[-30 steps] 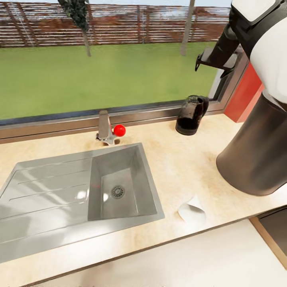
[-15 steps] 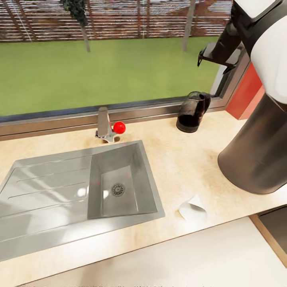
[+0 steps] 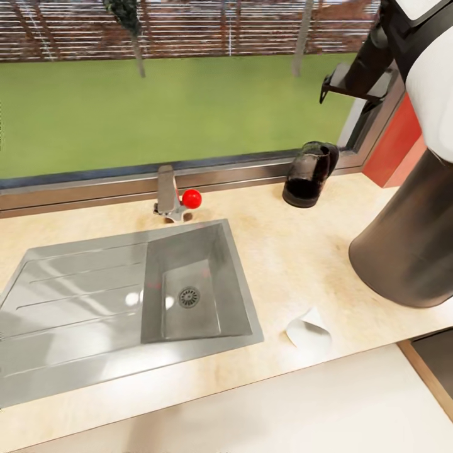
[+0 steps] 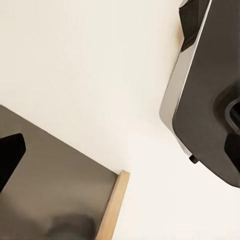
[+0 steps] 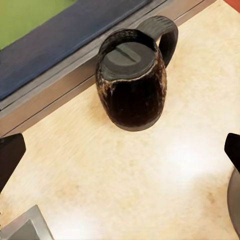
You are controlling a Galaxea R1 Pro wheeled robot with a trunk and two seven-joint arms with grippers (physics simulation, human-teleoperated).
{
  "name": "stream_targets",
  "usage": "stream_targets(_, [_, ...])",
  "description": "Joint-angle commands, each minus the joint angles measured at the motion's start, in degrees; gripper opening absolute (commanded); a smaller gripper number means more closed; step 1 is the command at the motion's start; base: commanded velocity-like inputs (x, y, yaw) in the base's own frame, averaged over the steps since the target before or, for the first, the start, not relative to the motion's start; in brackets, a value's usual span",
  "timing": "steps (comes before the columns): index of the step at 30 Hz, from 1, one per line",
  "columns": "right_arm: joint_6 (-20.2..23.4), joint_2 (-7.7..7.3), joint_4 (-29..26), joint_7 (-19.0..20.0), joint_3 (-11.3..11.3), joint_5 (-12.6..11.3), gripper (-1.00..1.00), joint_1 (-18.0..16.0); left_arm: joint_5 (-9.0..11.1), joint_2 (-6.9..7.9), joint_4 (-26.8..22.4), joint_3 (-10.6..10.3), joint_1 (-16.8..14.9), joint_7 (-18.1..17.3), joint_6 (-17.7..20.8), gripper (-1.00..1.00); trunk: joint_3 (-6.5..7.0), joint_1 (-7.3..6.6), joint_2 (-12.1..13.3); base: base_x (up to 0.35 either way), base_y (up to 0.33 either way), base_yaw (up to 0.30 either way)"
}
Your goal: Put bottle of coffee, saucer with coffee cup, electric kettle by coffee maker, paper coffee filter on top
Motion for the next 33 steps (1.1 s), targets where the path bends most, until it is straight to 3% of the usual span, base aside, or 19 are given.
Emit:
stream_targets(1, [0.1, 0.03, -0.1, -0.56, 0.04, -0.6, 1.0, -0.03, 0.07, 0.01, -0.02, 0.45, 0.01, -0.45, 0.03, 1.0, -0.14, 0.03, -0.09, 0.0, 0.0, 0.078])
stream_targets(18, [0.1, -0.32, -0.53, -0.83, 0.09, -0.03, 1.0, -0.03, 0.15, 0.45, 0.07, 0.45, 0.03, -0.31, 0.03, 1.0, -1.64, 0.03, -0.09, 0.0, 0.0, 0.015])
stream_targets(20, [0.1, -0.48, -0.53, -0.83, 0.1, -0.03, 1.0, -0.03, 0.17, 0.47, 0.13, 0.45, 0.05, 0.29, 0.09, 1.0, -1.83, 0.03, -0.09, 0.0, 0.0, 0.0])
stream_targets(21, [0.1, -1.37, -0.53, -0.45, 0.06, -0.16, 1.0, -0.03, 0.23, 0.45, 0.24, 0.45, 0.09, 3.08, 0.25, 1.0, -1.92, 0.03, -0.09, 0.0, 0.0, 0.088])
stream_targets(22, [0.1, -1.78, -0.53, -0.39, 0.07, -0.19, 1.0, -0.03, 0.23, 0.45, 0.28, 0.45, 0.09, 3.54, 0.3, 1.0, -2.01, 0.03, -0.09, 0.0, 0.0, 0.101])
stream_targets(29, [0.1, -2.63, -0.53, -0.31, 0.17, -0.14, 1.0, -0.03, 0.24, 0.72, 0.35, 0.45, 0.55, 5.42, 0.41, 1.0, -2.66, 0.03, -0.09, 0.0, 0.0, 0.117])
stream_targets(33, [0.1, -3.0, -0.53, -0.3, 0.18, -0.12, 1.0, -0.03, 0.24, 1.18, 0.39, 0.45, 2.35, 6.05, 0.42, 1.0, -3.03, 0.03, -0.09, 0.0, 0.0, 0.124])
